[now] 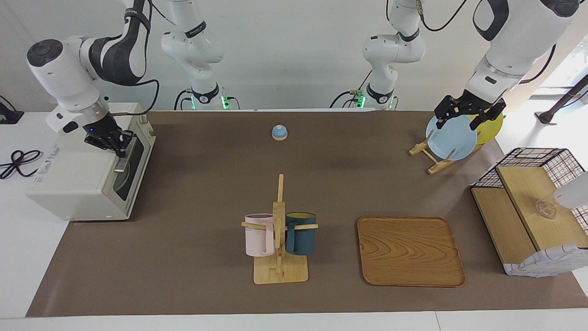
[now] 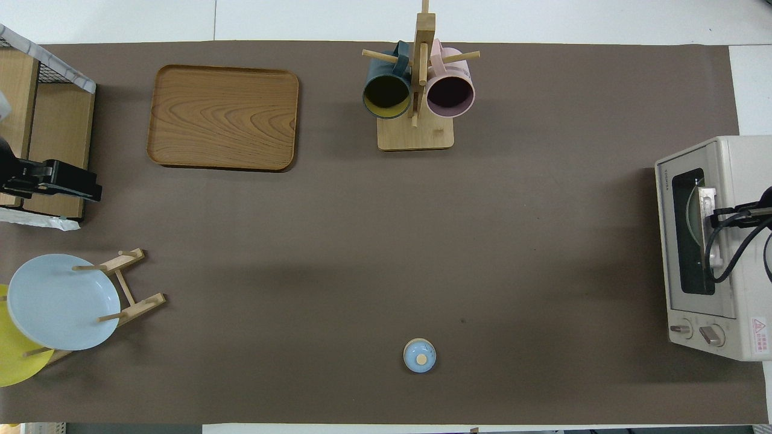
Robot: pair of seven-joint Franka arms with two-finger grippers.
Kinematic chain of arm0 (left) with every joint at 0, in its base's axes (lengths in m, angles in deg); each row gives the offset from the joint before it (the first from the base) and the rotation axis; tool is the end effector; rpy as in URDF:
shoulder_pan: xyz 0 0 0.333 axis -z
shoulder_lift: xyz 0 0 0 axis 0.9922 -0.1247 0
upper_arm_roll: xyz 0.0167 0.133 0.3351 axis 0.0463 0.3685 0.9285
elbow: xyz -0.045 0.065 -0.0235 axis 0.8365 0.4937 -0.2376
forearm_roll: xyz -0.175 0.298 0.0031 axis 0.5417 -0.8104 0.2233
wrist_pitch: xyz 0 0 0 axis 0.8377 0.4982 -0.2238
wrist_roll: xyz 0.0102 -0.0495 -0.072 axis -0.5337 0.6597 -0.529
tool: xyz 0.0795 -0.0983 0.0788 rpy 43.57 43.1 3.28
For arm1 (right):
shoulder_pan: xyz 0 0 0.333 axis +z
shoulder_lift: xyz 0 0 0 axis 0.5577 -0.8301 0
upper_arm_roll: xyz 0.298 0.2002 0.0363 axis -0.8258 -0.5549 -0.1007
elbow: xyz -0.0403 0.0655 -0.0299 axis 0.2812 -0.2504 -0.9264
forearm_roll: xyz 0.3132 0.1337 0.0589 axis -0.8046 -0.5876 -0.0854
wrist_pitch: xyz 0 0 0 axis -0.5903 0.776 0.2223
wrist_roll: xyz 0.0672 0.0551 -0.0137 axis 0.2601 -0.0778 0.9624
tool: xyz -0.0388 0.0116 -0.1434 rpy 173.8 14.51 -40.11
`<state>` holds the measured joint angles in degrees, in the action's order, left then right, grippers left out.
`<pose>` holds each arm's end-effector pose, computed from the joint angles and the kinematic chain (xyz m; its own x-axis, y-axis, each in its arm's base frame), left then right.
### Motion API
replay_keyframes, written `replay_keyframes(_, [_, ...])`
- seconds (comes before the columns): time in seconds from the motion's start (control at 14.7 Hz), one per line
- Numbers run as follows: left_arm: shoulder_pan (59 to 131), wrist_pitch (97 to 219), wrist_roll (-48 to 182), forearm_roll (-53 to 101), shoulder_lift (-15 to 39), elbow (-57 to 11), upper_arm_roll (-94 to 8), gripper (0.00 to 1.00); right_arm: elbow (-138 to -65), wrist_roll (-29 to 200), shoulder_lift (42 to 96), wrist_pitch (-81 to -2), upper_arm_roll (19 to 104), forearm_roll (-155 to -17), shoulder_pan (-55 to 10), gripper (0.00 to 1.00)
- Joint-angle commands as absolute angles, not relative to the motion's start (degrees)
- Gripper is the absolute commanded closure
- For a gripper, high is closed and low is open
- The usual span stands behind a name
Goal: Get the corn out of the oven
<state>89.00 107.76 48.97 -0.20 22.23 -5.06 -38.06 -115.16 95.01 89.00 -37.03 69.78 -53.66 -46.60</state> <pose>0.4958 -0.0401 0.6193 0.9911 -0.1245 -0.0466 -0.1240 -0.9922 0.0135 0.4667 -0.1190 0.4967 0.9972 0.0738 -0.0082 0.0740 -0.9969 0.0269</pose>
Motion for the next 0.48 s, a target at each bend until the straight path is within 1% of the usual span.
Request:
replay_keyframes(0.0, [88.7,108.3,48.6,-0.7,23.5,-6.3,-38.1,0.00,-116.6,95.0,87.7,-39.7,69.4,-54.2,-43.8,1.00])
replay_keyframes(0.14, [88.7,108.2,48.6,-0.7,23.5,-6.3,-38.1,0.00,-116.6,94.1,87.0,-40.2,69.4,-54.2,-41.8,1.00])
replay_keyframes(0.27, [88.7,108.3,48.6,-0.7,23.5,-6.3,-38.1,0.00,-116.9,94.1,85.9,-41.1,69.4,-54.2,-41.5,1.00])
replay_keyframes(0.41, [88.7,108.2,48.6,-0.7,23.5,-6.3,-38.1,0.00,-118.3,94.1,84.7,-44.3,69.1,-54.2,-41.1,1.00])
